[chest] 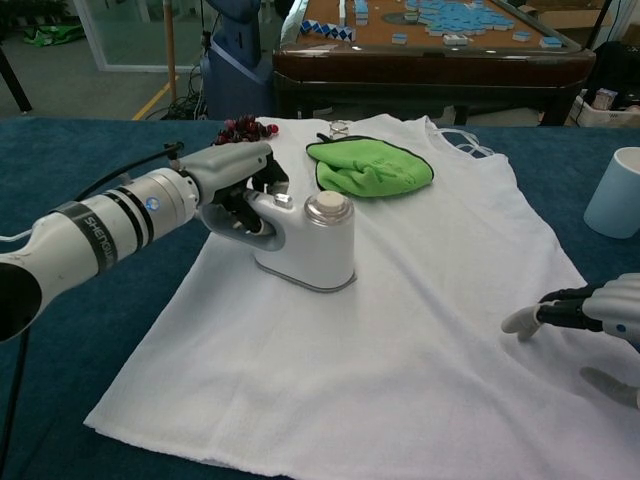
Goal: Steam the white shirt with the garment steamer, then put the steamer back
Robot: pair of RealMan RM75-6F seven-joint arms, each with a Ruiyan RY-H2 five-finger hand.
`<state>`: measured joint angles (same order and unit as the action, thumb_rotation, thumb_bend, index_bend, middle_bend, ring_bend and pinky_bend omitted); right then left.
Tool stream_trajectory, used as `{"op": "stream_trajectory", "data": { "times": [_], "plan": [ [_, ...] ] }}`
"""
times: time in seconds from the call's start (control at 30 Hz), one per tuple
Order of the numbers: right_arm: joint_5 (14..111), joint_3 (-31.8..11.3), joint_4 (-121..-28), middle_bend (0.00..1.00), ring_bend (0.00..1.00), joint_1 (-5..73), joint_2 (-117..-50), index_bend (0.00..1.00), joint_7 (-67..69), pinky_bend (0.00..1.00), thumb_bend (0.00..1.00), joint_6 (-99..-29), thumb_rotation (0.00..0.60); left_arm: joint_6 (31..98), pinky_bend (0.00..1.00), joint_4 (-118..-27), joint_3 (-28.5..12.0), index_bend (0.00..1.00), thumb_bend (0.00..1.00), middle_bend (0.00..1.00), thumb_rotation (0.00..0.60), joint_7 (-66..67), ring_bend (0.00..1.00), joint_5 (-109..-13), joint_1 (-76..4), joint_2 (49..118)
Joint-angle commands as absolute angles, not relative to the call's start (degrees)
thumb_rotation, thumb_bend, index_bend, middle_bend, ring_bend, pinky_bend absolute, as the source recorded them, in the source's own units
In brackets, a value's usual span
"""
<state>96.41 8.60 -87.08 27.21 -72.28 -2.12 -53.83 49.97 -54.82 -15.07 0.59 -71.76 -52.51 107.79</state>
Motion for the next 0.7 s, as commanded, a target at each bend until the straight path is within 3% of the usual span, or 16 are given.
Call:
{"op": "stream_trajectory", "data": {
  "times": [0.03, 0.7],
  "plan": [
    [96.5, 8.7, -87.0, 0.22, 0.13, 27.3, -72.3, 0.13, -2.0, 0.20, 0.57, -53.9, 0.600, 49.9, 0.59, -57.2, -14.3, 0.78, 0.17, 0.60, 0.600, 0.2, 0.51, -72.0, -51.7, 106.6],
    [97.9, 10.9, -88.6, 0.22, 0.13, 26.7, -70.9, 0.13, -1.9, 0.20, 0.57, -55.7, 0.600, 53.1, 0.59, -72.1, -8.4, 0.78, 0.17, 0.60, 0.600, 2.2, 0.50, -76.0, -46.9, 99.4]
  ]
}}
